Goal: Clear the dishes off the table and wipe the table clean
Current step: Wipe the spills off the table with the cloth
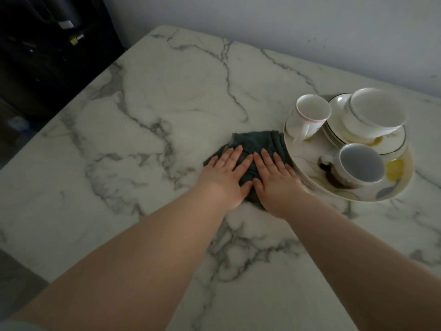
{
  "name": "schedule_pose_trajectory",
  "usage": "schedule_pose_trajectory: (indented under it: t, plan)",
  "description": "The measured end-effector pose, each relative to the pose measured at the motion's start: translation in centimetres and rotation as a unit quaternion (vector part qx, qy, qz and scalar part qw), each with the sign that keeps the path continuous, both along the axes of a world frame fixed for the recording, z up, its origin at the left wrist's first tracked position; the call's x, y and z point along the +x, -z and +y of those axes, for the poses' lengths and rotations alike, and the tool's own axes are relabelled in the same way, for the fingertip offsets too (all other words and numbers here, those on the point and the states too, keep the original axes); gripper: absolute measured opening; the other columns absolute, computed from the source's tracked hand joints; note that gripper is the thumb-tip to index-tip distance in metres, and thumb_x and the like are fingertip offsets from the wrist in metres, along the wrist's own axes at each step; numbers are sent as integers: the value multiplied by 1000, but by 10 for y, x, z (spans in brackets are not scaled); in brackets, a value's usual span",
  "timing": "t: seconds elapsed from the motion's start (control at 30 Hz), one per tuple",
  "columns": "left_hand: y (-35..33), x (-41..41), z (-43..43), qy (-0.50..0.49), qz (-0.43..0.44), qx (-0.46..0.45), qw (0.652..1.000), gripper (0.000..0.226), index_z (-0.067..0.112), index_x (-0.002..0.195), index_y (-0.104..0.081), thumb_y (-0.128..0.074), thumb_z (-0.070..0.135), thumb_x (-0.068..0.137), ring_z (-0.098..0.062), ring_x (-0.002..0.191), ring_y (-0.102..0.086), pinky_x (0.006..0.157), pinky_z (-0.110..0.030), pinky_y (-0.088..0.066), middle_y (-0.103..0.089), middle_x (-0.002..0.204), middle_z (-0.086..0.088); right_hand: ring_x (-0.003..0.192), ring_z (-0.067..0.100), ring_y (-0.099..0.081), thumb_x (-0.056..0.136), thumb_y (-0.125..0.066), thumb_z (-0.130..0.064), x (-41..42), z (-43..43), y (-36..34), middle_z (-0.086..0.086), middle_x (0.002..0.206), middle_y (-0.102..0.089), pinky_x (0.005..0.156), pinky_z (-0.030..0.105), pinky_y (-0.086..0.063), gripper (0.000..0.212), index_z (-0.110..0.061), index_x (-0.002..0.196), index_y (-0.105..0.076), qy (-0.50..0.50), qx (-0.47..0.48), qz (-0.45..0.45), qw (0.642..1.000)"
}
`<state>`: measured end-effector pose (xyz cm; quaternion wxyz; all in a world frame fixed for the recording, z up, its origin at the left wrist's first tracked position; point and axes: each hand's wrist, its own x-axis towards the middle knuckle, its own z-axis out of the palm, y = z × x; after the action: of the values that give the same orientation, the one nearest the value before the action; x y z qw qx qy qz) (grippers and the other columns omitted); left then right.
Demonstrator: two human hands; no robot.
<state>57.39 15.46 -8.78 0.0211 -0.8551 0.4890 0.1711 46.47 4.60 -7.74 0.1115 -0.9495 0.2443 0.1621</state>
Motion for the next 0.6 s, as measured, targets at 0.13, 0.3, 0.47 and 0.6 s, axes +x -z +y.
schedule_pose_trajectory:
  t: [0.13, 0.3, 0.47, 0.6]
  plan:
    - [-1, -42, 37, 31, 15, -6, 999, 67, 37, 151, 11, -21, 58, 96, -12, 147, 16, 120, -38, 1, 25, 158, 8, 148, 20, 14, 101, -18, -45, -51, 39, -4, -3, 161, 18, 120, 38, 1, 63, -26, 153, 13, 22, 11, 5, 1000]
    - [-5, -91, 106, 44, 12, -18, 999, 68, 36, 152, 10, -24, 57, 97, -12, 147, 16, 120, -36, 1, 25, 158, 8, 147, 21, 20, 101, -15, -49, -99, 109, -9, -6, 158, 24, 120, 40, 3, 64, -28, 152, 17, 35, 16, 21, 999]
    - [-7, -113, 196, 29, 11, -16, 999, 71, 37, 150, 17, -12, 63, 91, -11, 146, 19, 119, -35, 4, 28, 157, 9, 137, 17, 32, 86, 7, -56, -113, 180, -11, -9, 150, 35, 116, 39, 10, 68, -31, 147, 25, -31, 44, 27, 998]
    - [-10, -106, 240, -13, 13, -3, 1000, 73, 38, 147, 23, -6, 67, 86, -10, 146, 21, 118, -34, 6, 32, 154, 11, 133, 17, 37, 75, 25, -60, -95, 210, -7, -11, 146, 38, 114, 38, 13, 72, -32, 141, 30, -97, 50, 27, 994]
